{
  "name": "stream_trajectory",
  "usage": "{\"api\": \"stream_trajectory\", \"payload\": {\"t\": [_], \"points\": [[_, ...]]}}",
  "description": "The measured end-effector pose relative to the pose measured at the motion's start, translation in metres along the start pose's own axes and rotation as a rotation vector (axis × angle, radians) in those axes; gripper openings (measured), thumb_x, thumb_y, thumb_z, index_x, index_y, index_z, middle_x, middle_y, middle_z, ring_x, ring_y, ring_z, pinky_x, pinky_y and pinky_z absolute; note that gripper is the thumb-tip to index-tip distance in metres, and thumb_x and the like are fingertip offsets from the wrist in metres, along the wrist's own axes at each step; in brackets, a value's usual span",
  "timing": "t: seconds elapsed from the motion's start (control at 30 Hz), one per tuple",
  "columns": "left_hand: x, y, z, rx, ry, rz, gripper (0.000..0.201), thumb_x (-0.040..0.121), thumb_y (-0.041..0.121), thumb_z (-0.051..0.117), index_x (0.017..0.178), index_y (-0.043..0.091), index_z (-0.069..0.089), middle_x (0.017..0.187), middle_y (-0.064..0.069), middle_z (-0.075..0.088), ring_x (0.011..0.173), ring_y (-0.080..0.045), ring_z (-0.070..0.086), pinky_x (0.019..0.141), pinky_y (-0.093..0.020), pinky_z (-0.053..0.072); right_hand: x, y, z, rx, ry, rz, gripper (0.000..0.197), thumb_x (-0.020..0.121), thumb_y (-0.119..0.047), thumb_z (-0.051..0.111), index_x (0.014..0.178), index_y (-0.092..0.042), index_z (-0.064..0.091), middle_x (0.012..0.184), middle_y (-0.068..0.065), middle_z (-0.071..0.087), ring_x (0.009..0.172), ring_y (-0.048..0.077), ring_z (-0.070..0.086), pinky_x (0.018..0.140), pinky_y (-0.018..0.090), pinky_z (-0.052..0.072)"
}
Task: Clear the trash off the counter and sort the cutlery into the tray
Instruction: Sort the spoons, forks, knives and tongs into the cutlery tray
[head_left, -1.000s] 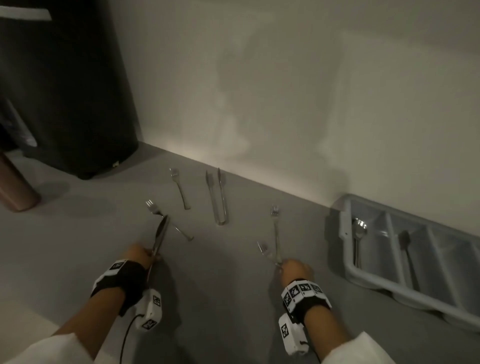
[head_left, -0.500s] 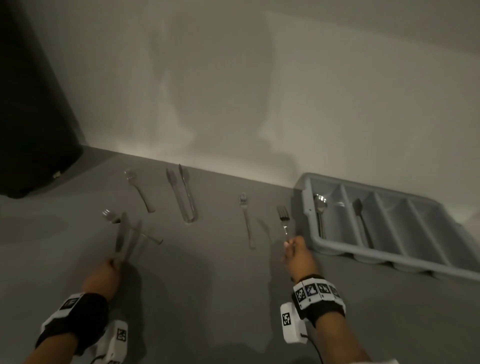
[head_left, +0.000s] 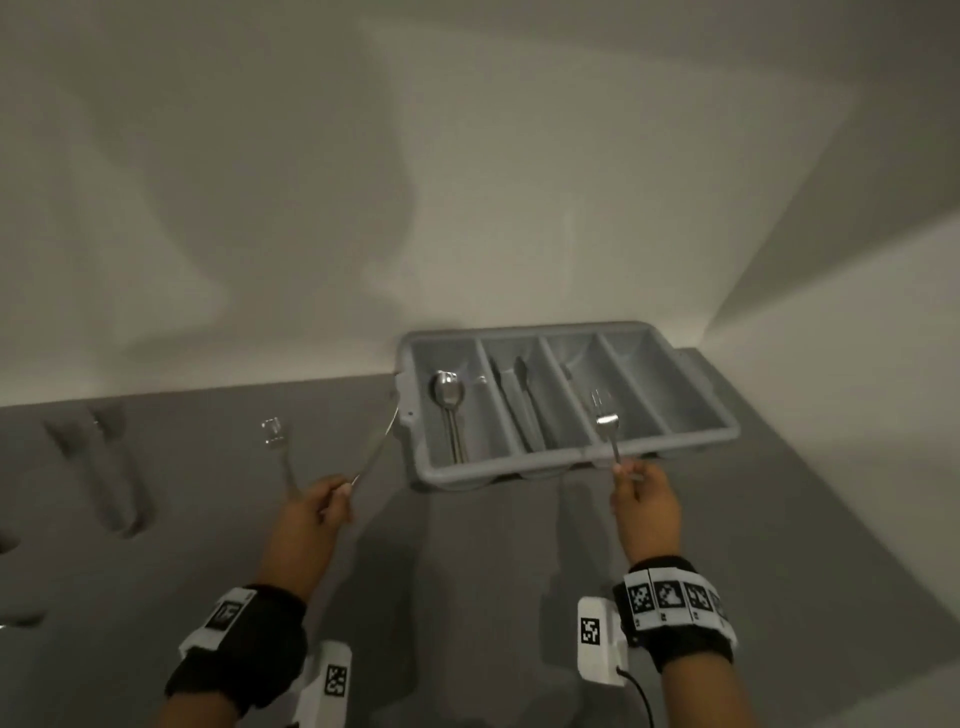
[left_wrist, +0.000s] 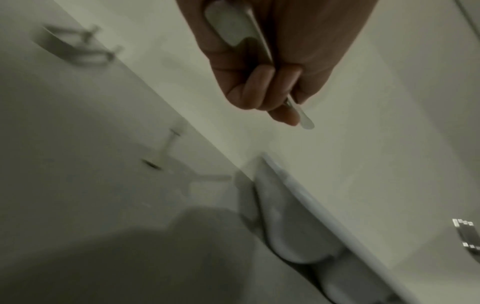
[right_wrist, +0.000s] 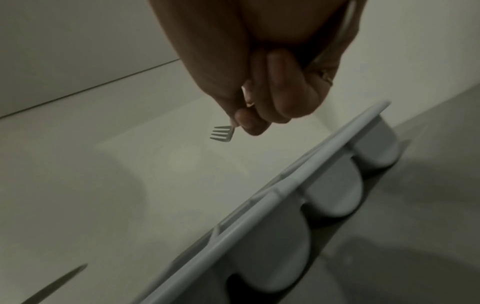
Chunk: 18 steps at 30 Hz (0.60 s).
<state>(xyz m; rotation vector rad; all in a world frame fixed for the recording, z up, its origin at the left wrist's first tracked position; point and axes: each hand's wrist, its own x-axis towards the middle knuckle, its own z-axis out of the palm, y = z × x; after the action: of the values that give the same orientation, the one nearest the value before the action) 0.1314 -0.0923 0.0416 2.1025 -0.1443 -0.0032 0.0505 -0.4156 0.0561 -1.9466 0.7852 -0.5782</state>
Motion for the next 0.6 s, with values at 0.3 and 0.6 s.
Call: {"api": "stream_trajectory", "payload": {"t": [0.3,0.6], "points": [[0.021,0.119,0.179,-0.299,-0.16,-0.01,0.036,0.08,0.019,0.053,0.114,0.028,0.049,0.106,-0.008,0.062,0.098,-0.019,0.058,0.092,-0.033,0.044,0.097,0.061,-0.098,-0.018,0.009,0.044,0.008,0.089,-0.012,0.054,0.082,-0.009,0.051,0.064,0.006,0.054,0.061,0.023,0.05,0.053,0.022,0.038],[0.094,0.182,0.319,0.007,-0.341,-0.019,0.038,0.089,-0.007,0.036,0.125,-0.003,0.048,0.132,-0.022,0.048,0.12,-0.033,0.047,0.104,-0.03,0.035,0.172,0.091,-0.14,0.013,-0.108,0.038,0.039,0.084,0.0,0.051,0.069,-0.036,0.054,0.058,0.004,0.054,0.049,0.015,0.048,0.059,0.025,0.044]]}}
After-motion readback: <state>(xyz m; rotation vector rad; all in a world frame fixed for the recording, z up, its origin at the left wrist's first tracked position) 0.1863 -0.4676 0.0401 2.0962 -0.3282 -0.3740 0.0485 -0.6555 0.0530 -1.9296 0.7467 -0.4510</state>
